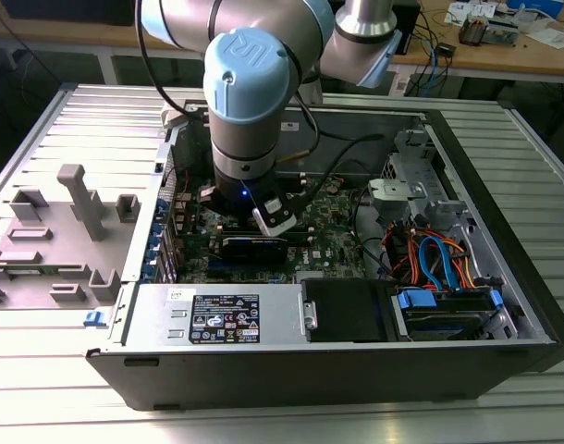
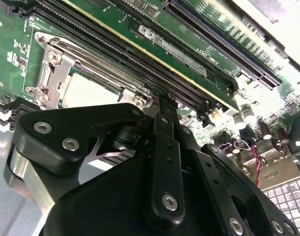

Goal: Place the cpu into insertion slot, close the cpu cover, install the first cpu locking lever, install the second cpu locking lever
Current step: 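Install the second cpu locking lever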

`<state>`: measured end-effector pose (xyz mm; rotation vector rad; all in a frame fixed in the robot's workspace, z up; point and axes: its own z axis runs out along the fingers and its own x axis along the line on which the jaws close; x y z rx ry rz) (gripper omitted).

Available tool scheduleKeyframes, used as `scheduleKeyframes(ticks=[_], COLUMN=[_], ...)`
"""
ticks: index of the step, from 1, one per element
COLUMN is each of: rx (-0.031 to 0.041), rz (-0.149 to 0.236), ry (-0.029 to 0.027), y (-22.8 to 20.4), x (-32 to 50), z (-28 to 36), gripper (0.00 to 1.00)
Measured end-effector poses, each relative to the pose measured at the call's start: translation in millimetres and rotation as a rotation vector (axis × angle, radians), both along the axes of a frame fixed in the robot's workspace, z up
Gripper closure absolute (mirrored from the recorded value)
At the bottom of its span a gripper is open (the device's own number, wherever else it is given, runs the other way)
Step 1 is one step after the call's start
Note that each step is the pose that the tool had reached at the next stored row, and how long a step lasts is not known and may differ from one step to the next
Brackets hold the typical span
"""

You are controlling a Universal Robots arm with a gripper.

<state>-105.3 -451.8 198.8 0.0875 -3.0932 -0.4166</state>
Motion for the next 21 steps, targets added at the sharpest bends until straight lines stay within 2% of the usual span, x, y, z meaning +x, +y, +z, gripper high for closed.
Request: scheduleKeyframes(ticks=[14,19,21], rx=[-0.0001,0.0003,0.0003], rz=[0.0,0.0,0.0], ry=[0.0001,0.0,-0.0002], y=[-0.3,-2.3,-2.5], x=[-0.1,-0.1,-0.1], z=[-1.1,-1.0,0.9], gripper=[0.89,0.89,0.89])
